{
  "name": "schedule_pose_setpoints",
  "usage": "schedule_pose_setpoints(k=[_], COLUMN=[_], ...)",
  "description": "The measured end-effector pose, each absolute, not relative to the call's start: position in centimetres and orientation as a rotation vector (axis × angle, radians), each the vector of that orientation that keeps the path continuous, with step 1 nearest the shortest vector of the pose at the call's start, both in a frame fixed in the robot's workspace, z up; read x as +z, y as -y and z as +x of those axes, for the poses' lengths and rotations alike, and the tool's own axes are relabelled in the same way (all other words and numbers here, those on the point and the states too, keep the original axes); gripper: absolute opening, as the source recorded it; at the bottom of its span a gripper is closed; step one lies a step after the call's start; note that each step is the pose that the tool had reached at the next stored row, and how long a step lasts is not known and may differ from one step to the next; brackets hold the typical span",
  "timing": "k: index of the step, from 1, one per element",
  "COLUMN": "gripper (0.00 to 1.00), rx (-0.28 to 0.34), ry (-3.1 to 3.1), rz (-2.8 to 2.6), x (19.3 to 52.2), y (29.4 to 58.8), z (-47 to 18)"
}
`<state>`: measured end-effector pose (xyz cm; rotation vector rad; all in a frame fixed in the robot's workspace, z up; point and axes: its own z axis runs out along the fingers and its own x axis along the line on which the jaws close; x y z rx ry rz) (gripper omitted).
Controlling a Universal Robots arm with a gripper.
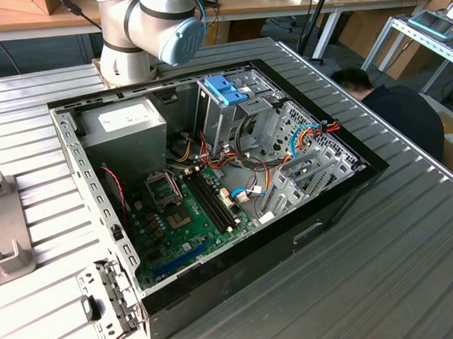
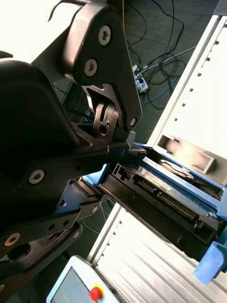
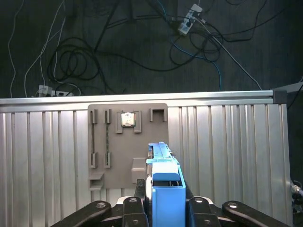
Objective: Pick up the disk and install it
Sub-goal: 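Pick up the disk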
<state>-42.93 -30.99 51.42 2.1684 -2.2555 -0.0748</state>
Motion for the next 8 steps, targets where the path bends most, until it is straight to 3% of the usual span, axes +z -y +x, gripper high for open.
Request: schedule_pose_setpoints(k=[8], gripper=[0.37], rx=[-0.075], ry=[2.256], rz=[2.168], x=[51.42], y=[30.99], z=[-42.45])
